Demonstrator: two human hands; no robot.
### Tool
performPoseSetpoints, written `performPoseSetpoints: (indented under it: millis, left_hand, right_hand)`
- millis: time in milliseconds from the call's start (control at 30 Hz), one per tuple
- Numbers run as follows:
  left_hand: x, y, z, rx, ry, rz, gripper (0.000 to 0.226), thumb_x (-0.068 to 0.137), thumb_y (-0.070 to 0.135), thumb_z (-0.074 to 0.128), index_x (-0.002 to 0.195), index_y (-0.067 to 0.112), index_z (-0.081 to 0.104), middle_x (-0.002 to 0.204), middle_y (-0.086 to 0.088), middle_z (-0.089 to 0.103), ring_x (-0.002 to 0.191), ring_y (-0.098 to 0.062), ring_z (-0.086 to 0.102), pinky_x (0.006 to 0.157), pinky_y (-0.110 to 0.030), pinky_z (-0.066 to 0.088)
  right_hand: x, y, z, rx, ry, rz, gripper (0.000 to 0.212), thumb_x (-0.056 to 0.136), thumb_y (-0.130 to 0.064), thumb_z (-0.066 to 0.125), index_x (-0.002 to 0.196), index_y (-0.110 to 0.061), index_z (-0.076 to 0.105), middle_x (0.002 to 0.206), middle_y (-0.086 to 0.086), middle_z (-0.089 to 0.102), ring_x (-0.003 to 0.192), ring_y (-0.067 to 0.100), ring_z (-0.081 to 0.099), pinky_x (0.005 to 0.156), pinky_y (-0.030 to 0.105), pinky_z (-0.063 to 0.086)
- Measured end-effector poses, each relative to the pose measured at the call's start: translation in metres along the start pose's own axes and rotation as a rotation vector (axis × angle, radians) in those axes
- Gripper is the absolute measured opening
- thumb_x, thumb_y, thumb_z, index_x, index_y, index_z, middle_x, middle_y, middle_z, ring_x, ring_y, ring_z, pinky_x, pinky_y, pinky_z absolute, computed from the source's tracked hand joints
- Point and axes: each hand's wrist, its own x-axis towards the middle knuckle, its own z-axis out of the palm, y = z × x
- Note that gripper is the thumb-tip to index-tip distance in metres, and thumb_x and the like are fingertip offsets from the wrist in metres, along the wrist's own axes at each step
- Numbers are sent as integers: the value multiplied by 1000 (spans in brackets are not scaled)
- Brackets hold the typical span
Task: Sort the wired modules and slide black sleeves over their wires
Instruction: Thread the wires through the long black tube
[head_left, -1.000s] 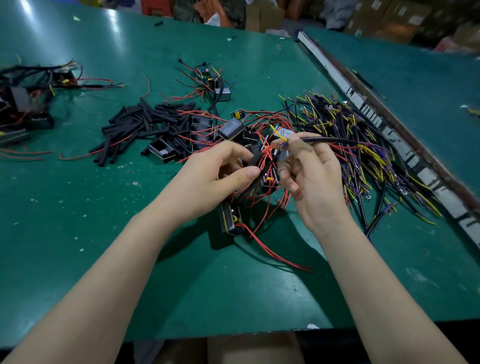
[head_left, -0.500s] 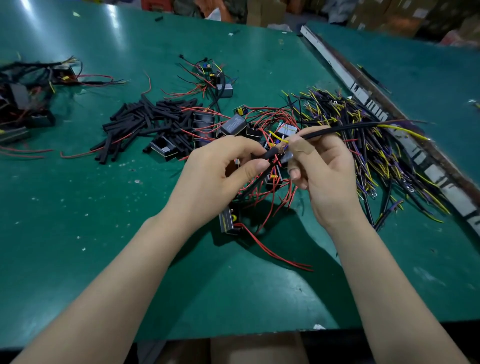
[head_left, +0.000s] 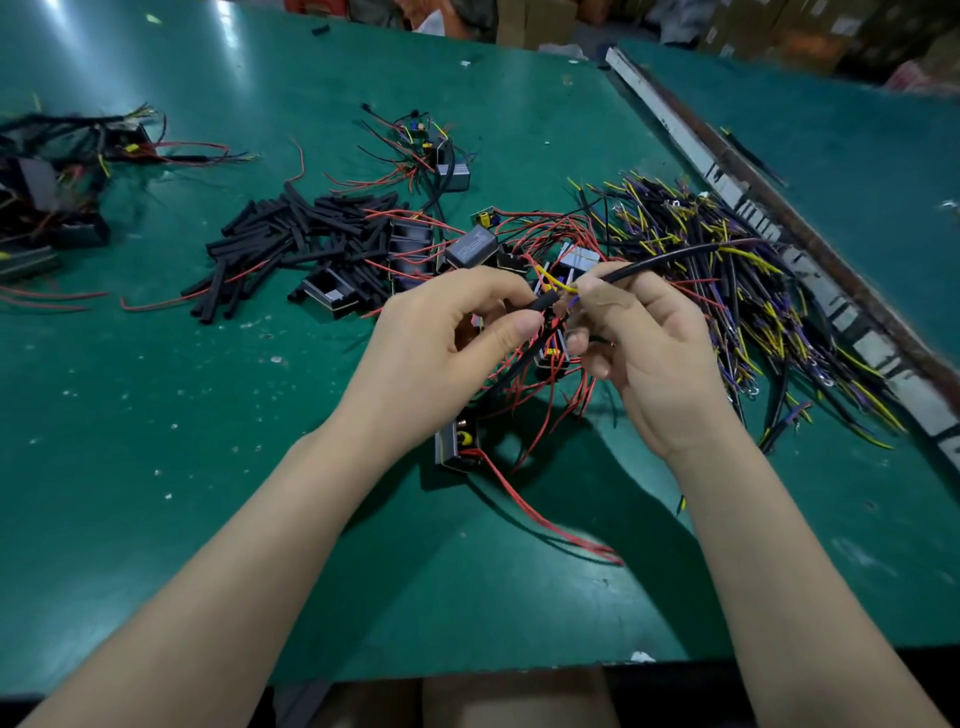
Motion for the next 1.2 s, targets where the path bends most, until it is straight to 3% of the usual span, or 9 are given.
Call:
performPoseSetpoints:
  millis: [167, 333, 433, 500, 567, 667, 867, 1067, 1200]
  left_hand:
    - [1, 0, 0, 92, -35, 30, 16, 87, 26, 61, 93, 14, 69, 77, 2, 65, 74, -11, 55, 71, -28, 44]
    - [0, 2, 2, -3, -40, -27, 10, 87, 26, 60, 93, 20, 66, 73, 17, 59, 68, 3, 51, 64, -10, 37]
    - [-3, 4, 7, 11, 15, -54, 18, 86, 30, 56, 98, 21, 66, 79, 25, 56, 83, 0, 49, 80, -15, 36]
    - [-4, 4, 10, -14, 21, -67, 15, 86, 29, 56, 97, 22, 64, 81, 20, 58, 86, -3, 51, 84, -19, 37]
    - [-4, 5, 10, -93, -10, -91, 6, 86, 27, 57, 92, 29, 59, 83, 11, 61, 81, -5, 56, 81, -25, 44]
    - [-4, 3, 10, -135, -66, -97, 17, 89, 23, 60, 85, 38, 55, 83, 12, 61, 71, 1, 54, 71, -27, 45]
    - [-4, 1, 11, -276, -54, -198, 18, 90, 17, 64, 84, 34, 59, 73, 23, 62, 57, 1, 56, 64, -22, 51]
    - [-4, 7, 10, -423, -70, -198, 16, 89, 12, 64, 87, 28, 63, 69, 19, 61, 57, 1, 54, 59, -13, 45]
    - [-5, 9, 12, -527, -69, -222, 15, 89, 9, 63, 88, 24, 63, 69, 17, 62, 58, -2, 56, 58, -14, 44]
  right_hand:
    - [-1, 2, -2, -37, -32, -21, 16, 85, -22, 60, 74, -28, 69, 59, -10, 59, 46, 5, 46, 42, 15, 33]
    - [1, 3, -3, -14, -52, 2, 16, 86, -23, 60, 74, -29, 70, 58, -2, 50, 43, 9, 42, 40, 17, 32]
    - [1, 3, -3, 11, -83, 53, 17, 84, -25, 60, 71, -29, 70, 63, 8, 45, 43, 10, 40, 40, 18, 31]
    - [1, 3, -3, 31, -86, 77, 17, 83, -25, 60, 68, -27, 69, 68, 13, 44, 43, 10, 40, 40, 17, 31]
    - [2, 3, -3, 38, -73, 70, 19, 83, -24, 60, 66, -26, 68, 70, 15, 44, 42, 10, 39, 41, 18, 31]
    - [1, 3, -1, 6, -58, 42, 23, 85, -24, 59, 64, -27, 67, 73, 19, 41, 43, 10, 38, 44, 18, 32]
    - [0, 2, -1, 116, -127, 87, 29, 88, -21, 55, 62, -26, 67, 67, -2, 60, 42, 6, 41, 41, 17, 31]
    - [-1, 3, -2, 92, -97, 87, 25, 87, -23, 57, 63, -24, 66, 62, 1, 45, 44, 6, 38, 43, 17, 33]
    - [-1, 4, 0, 117, -120, 71, 26, 87, -24, 56, 65, -24, 68, 60, -3, 49, 42, 5, 39, 42, 16, 33]
